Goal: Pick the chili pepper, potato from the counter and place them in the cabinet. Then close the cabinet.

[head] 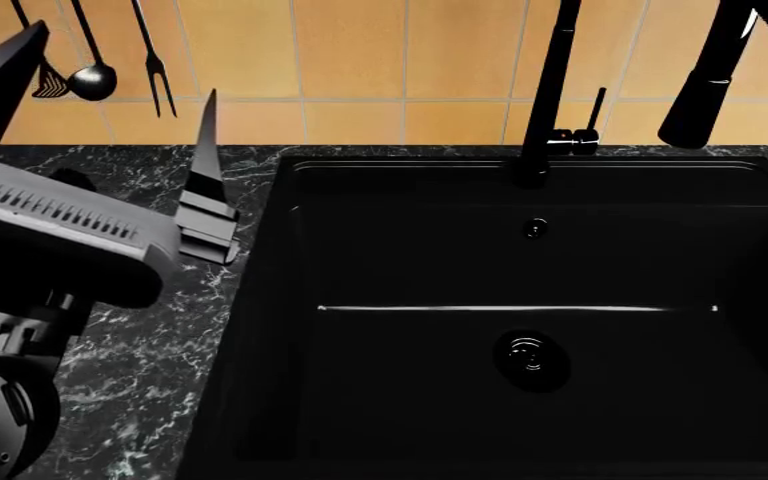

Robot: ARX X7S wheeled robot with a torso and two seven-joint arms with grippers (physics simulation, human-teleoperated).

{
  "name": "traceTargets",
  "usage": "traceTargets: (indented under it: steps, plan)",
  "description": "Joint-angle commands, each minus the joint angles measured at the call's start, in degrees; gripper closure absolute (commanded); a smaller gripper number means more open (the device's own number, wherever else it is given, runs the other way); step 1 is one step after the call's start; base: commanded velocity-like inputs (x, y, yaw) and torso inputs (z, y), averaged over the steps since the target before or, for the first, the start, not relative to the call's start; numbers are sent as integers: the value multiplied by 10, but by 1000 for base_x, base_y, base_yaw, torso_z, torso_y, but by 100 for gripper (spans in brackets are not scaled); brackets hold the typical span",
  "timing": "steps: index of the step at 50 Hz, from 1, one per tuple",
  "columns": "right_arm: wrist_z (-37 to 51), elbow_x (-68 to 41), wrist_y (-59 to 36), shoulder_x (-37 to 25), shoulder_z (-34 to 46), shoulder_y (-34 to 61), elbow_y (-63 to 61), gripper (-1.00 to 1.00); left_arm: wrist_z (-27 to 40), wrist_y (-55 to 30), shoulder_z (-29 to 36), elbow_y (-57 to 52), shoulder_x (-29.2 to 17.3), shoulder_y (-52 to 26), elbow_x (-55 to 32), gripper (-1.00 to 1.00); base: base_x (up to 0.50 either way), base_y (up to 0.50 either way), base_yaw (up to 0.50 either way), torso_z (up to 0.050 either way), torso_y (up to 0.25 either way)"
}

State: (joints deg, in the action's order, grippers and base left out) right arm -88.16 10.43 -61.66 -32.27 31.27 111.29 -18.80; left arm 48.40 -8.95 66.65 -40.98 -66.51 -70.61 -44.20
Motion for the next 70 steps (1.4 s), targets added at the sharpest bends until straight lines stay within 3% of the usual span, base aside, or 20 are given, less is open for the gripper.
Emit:
traceTargets:
  steps: [1,27,54,63,70]
  plan:
    - [3,-62,10,-40,3,-41,-65,-100,0,2,-2,3,0,2,0,-100,0,0,0,0,0]
    - [32,-135,34,-81,39,-128,-123,-100,0,-3,-7,1,-1,1,-5,-100,0,0,0,0,0]
    - [76,-120,76,-95,128,-201,-129,-100,3,6,-14,-13,-12,7,-16,-100,0,0,0,0,0]
    - [83,-121,79,-95,137,-206,-126,-100,34,44,-19,-54,-34,31,-55,-100,0,0,0,0,0]
    - [87,-123,83,-93,138,-203,-121,-100,84,113,-23,-96,-77,70,-56,-100,0,0,0,0,0]
